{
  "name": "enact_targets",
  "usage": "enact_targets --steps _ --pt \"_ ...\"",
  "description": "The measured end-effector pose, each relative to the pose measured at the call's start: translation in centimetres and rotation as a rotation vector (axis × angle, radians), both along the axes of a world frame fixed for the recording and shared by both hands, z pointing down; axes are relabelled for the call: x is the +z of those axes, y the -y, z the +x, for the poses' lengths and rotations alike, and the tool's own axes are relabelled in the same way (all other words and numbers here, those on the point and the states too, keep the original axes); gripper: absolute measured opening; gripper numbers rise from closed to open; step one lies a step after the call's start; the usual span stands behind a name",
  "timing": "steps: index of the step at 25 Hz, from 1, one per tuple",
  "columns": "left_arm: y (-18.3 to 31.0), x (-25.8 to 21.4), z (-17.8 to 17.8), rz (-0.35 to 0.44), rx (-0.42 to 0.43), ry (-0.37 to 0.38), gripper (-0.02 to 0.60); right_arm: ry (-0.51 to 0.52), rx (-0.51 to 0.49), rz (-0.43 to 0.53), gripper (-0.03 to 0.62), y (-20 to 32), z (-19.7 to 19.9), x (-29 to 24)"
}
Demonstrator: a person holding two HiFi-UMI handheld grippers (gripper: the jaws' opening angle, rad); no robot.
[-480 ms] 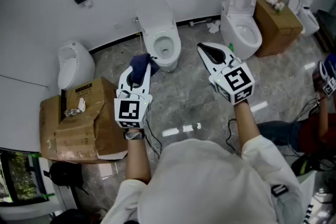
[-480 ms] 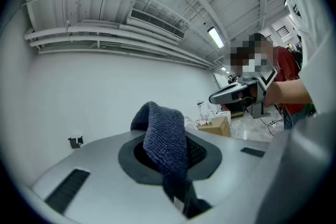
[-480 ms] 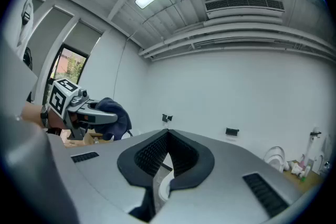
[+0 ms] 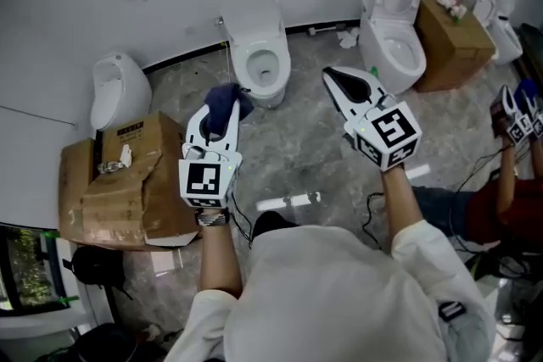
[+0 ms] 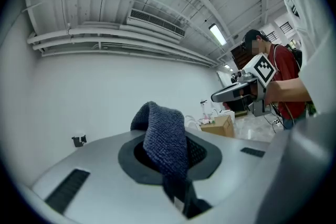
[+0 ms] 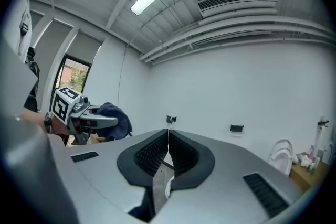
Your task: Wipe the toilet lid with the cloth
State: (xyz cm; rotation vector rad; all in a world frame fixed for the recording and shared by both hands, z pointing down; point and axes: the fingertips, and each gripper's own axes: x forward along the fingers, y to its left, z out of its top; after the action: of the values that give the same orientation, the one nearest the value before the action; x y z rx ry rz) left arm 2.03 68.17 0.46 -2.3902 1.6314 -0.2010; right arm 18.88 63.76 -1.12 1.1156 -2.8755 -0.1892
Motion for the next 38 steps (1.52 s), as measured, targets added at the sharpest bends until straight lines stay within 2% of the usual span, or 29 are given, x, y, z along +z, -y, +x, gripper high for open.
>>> enact_targets --steps 6,13,22,26,31,38 --pt "1.5 0.7 0.1 -0.009 -0.011 -0.002 0.046 0.028 -0.019 -0.011 0.028 1.8 0.4 0.7" --pt "6.9 1.7 -1.2 -0.01 -0.001 -0.005 0.046 0.045 -0.019 -0.011 0.028 7.0 -0.9 1.7" --pt "20.7 1.2 -6.0 0.008 0.026 -0.003 0.046 0.106 -0.023 -0.004 0.029 19.9 -5.4 0.2" --pt "27.1 0.8 -8.2 -0.003 0.043 -0.004 0.046 0.092 -0.021 -0.02 0.028 26.1 -7.9 0.0" --pt "33.3 0.7 -10.6 -0.024 0.06 -0.002 0.046 0.078 -0.009 -0.031 0.028 32.5 -10.3 0.0" --pt "40.5 1.9 -14.2 -0.055 0.059 -0.018 0.046 0.125 -0.018 -0.056 0.028 39.8 -13.9 0.3"
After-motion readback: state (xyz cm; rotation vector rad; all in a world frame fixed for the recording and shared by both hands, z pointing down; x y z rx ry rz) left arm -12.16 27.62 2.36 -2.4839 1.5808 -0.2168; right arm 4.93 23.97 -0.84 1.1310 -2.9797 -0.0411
